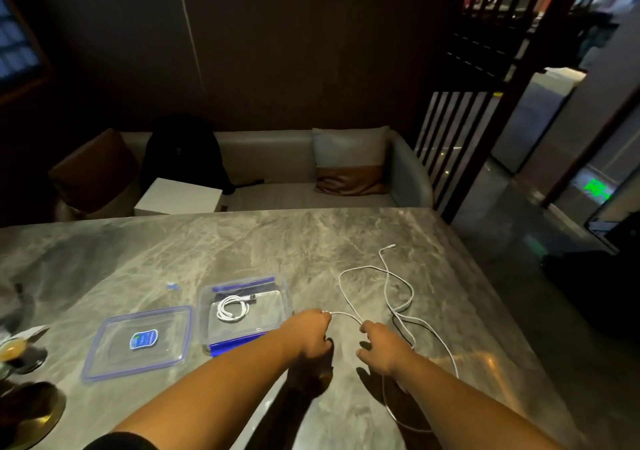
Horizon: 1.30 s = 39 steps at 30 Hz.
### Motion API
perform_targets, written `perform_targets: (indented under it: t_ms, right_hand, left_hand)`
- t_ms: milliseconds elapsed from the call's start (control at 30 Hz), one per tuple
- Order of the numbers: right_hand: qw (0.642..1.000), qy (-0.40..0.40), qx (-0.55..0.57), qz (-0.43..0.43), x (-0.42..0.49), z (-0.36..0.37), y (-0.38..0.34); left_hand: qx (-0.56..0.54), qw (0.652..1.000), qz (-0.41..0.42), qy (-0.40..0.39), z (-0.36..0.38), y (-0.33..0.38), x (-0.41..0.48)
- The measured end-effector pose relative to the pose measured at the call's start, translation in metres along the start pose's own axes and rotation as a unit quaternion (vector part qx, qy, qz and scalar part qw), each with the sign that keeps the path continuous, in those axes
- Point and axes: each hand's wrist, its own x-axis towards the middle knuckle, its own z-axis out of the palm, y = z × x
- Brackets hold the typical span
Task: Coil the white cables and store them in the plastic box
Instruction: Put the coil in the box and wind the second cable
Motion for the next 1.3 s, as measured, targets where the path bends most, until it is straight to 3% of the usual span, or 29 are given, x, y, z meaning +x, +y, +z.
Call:
perform_targets:
  t_ms: [433,800,1300]
  right_hand:
    - [0.998,0.034,0.022,0.045,-0.001,-0.028,0.08]
    - [0.993,0.113,0.027,0.031,0.023,-0.031,0.098]
    - [0.998,0.033,0.03,-0.038,0.084,0.003,0.052]
  left_hand:
    - [0.0,0.998,0.052,-0.03,0.02,0.064,0.059]
    - [-0.034,0.998,0.038,-0.037,0.03,0.064,0.086]
    - [-0.08,0.996,-0.026,-0.011,0.032,0.001,0.093]
